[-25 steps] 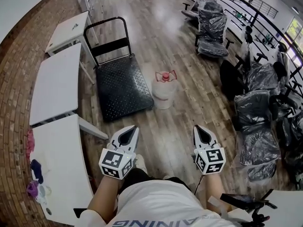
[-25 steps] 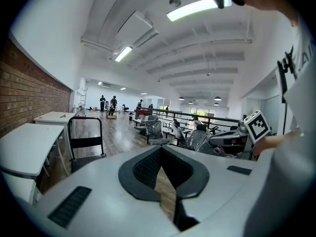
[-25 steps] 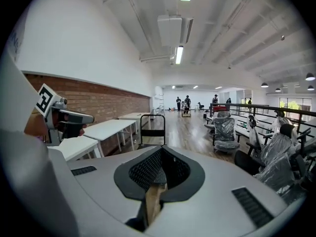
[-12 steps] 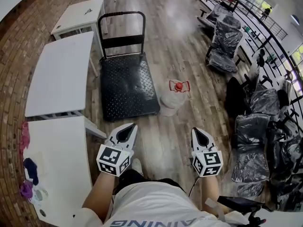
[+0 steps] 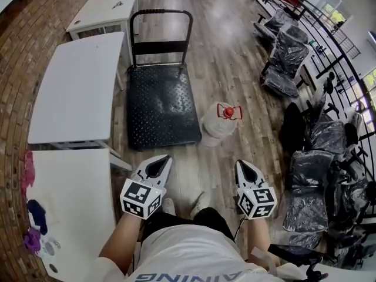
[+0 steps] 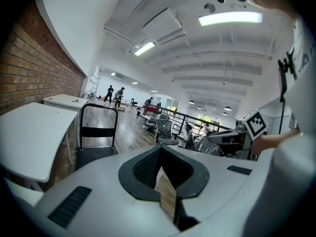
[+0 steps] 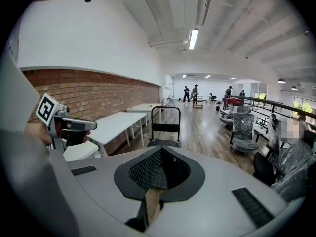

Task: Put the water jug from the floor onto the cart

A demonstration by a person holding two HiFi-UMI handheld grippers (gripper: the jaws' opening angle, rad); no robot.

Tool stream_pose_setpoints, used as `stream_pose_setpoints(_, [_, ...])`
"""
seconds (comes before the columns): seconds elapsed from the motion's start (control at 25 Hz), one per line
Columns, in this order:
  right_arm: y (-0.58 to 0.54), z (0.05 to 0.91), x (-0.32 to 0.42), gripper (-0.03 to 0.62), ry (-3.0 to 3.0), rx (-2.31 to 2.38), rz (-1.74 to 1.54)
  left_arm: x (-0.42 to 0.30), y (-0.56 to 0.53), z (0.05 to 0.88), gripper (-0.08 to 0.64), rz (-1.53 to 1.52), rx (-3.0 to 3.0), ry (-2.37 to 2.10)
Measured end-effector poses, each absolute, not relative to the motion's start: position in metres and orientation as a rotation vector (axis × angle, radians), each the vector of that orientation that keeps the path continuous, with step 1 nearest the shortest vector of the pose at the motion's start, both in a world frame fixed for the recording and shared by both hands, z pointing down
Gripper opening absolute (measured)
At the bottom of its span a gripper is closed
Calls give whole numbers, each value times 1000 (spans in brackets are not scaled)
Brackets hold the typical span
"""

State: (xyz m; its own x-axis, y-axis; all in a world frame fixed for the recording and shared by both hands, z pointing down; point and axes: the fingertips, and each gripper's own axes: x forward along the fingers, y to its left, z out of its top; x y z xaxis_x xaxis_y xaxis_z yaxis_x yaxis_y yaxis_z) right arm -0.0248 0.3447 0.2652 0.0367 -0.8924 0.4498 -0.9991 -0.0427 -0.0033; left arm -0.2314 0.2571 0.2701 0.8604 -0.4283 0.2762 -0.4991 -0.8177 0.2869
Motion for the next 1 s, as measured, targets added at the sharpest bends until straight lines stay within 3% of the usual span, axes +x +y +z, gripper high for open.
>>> stream_pose_setpoints(0.44, [304, 276, 16, 3, -1965, 2013, 481, -190, 218, 266, 2, 306, 2711, -730])
stream_pose_setpoints(1.0, [228, 273, 147, 3, -2068, 2042, 485, -68, 159, 249, 2, 398, 2737, -815])
